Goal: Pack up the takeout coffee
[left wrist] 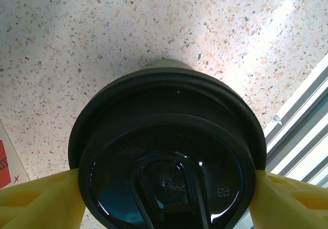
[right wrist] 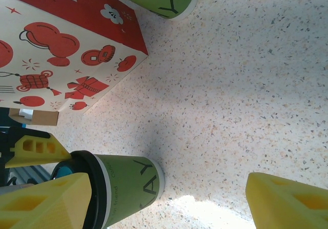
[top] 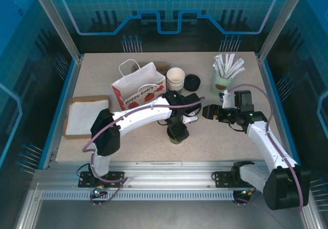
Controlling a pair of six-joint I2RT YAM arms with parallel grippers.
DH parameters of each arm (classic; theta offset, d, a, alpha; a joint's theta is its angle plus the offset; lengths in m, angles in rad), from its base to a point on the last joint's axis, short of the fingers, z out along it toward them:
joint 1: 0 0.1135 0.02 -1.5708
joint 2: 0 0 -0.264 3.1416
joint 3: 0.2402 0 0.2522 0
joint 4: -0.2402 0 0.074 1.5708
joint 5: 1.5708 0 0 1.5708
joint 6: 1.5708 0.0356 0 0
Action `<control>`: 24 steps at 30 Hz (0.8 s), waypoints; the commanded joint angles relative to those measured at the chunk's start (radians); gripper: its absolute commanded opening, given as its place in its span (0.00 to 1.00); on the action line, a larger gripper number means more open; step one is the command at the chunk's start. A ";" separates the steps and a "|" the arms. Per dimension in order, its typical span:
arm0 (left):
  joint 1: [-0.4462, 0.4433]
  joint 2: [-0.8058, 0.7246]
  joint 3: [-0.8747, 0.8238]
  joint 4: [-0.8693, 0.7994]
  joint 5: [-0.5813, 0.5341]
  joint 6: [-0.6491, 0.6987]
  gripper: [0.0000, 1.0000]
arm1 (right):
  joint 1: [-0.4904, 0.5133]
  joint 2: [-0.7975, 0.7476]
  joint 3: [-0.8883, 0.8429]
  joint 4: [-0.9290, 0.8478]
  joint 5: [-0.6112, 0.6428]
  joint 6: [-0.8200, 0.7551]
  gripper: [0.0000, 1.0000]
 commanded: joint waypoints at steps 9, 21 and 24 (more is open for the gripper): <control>-0.016 0.018 0.054 -0.060 -0.025 0.020 0.81 | -0.008 0.011 -0.009 0.008 -0.036 -0.016 0.80; -0.019 0.040 0.063 -0.070 -0.032 0.023 0.76 | -0.006 0.017 -0.009 0.009 -0.040 -0.017 0.80; -0.019 0.043 0.066 -0.072 -0.032 0.025 0.75 | -0.006 0.019 -0.008 0.011 -0.042 -0.017 0.80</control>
